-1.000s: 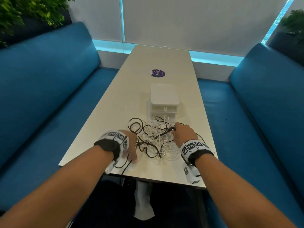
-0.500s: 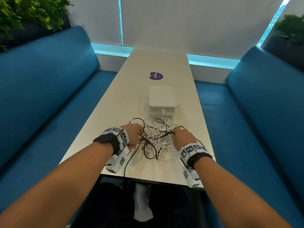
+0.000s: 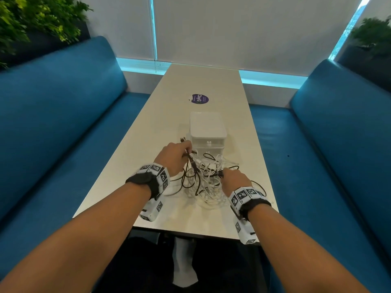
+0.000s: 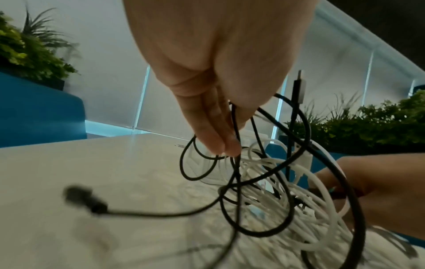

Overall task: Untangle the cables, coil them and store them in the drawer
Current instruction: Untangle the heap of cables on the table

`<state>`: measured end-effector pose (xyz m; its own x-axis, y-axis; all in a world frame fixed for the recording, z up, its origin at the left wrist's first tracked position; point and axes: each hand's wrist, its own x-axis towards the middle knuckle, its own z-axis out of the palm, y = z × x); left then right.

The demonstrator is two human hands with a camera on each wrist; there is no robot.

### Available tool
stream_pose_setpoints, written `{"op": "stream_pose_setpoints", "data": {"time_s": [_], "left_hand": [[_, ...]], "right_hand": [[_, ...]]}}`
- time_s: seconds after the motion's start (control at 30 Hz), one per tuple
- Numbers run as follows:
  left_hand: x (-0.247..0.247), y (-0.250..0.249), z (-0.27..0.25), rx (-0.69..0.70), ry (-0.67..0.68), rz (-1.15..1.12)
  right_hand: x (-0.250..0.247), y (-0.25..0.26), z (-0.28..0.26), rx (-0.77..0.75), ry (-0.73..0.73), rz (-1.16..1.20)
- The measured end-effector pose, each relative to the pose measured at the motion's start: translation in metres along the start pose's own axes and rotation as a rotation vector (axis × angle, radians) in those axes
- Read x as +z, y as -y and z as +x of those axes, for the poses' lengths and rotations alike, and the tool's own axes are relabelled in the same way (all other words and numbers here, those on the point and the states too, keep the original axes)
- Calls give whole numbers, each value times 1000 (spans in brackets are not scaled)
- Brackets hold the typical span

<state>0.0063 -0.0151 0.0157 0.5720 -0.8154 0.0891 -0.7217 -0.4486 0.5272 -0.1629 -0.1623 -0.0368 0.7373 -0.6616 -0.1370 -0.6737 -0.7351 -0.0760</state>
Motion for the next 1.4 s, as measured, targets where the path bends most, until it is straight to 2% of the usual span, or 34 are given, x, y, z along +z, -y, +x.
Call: {"op": "stream_pose_setpoints", "data": {"time_s": [0.2,0.27,0.33,0.43,0.57,0.6,0.67,0.77,0.83,0.87,0.97,1.0,1.1,1.17,1.27,1.4], "left_hand": [[6,1,-7,-34,-149,-393],[10,8,-8,-141,-199,-561],[16,20,-8,-249,-172,-630],[23,38,-15,-333,38,-228],[29,39,-26,-411,220,197],[28,39,-26,-432,210,230],[20,35,-20,-461,83,195],[3,14,-8,-391,-197,68],[-3,-11,-2,-240,-336,-66],[-1,-27,-1,-156,-337,-153],[27,-69,-3,45,-151,-319],[39,-75,-5,64,-112,-345],[72,-70,-8,8,-32,-399],[88,-56,-11,-5,43,-237],[97,-33,-10,66,56,140],[93,-17,-6,74,39,334]], "right_hand": [[-1,-6,-3,5,-1,-13],[-1,-5,-4,9,7,-15],[-2,-4,-4,14,14,-15],[-3,-2,-4,12,24,-26],[-4,-2,-5,0,24,-31],[-4,-2,-5,-3,21,-26],[-3,-2,-4,-5,5,-6],[-3,-2,-2,-6,-21,42],[-3,-1,-2,-19,-46,83],[-4,0,-2,-26,-58,107],[-7,2,-2,-44,-99,183],[-9,2,-2,-53,-108,214],[-17,-1,-3,-51,-104,327],[-21,-7,-5,-64,-77,384],[-26,-25,-5,-77,-30,400],[-33,-49,-2,-26,-20,302]]}}
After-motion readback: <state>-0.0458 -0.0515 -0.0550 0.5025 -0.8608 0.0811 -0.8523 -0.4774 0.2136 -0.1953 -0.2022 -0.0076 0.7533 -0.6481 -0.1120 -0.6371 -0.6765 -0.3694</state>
